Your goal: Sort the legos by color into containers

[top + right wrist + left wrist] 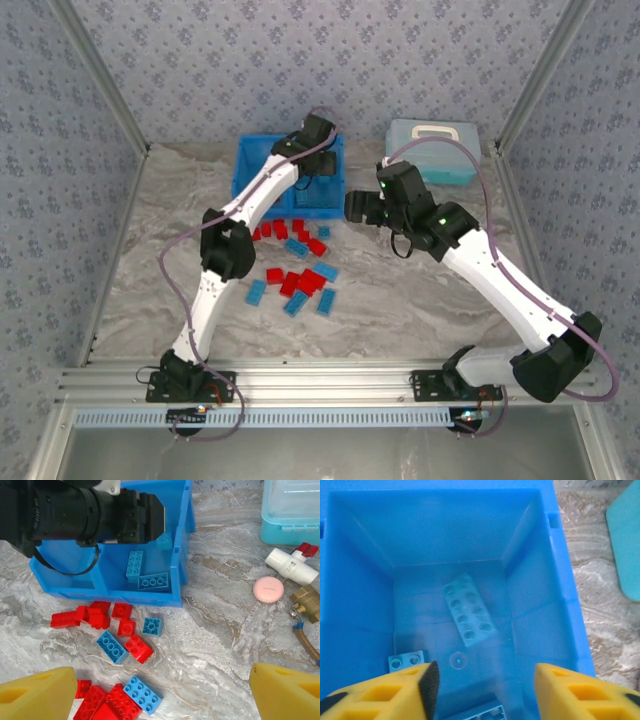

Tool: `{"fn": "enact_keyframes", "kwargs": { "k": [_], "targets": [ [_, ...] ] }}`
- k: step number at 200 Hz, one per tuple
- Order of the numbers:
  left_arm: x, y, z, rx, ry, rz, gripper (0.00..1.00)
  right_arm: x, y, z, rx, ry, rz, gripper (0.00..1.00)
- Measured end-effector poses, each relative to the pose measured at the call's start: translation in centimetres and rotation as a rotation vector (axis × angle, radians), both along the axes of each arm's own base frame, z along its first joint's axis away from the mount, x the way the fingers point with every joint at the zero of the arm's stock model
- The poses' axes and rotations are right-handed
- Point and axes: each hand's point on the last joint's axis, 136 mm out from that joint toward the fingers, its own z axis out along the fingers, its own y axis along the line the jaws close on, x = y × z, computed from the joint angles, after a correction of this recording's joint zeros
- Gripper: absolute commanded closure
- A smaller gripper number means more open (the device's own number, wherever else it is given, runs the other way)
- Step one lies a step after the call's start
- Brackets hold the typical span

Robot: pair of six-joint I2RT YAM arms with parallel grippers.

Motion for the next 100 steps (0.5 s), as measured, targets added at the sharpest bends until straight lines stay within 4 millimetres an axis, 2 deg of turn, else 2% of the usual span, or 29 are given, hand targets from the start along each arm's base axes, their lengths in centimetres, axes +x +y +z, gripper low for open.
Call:
{"fn": "enact_keyframes", "kwargs": {
  "k": [23,43,60,78,88,100],
  "targets": [
    [-0.8,0.3,1.8,-0.003,-0.003,-0.010,0.40,0.1,-0.1,-0.3,-0.003,0.006,-0.005,0.08],
    [-2.3,1.4,5.6,-0.011,-0.029,-0.012,0.40,0.2,-0.1,-0.7,-0.004,0.015,-0.011,0.08],
    [-5.4,3.5,9.4,-0.018,-0.051,-0.007,0.40,0.4,-0.1,-1.5,-0.010,0.030,-0.012,0.08],
    [-9.8,6.6,12.6,-0.026,-0.086,0.005,0.40,0.7,0.1,-2.4,-0.016,0.048,-0.012,0.08],
    [-12.2,8.4,13.8,-0.027,-0.108,0.016,0.40,1.0,0.3,-2.9,-0.019,0.059,-0.010,0.08],
    [-14.7,10.4,14.1,-0.014,-0.117,0.033,0.39,1.4,0.6,-3.5,-0.019,0.072,-0.006,0.08]
  ]
}}
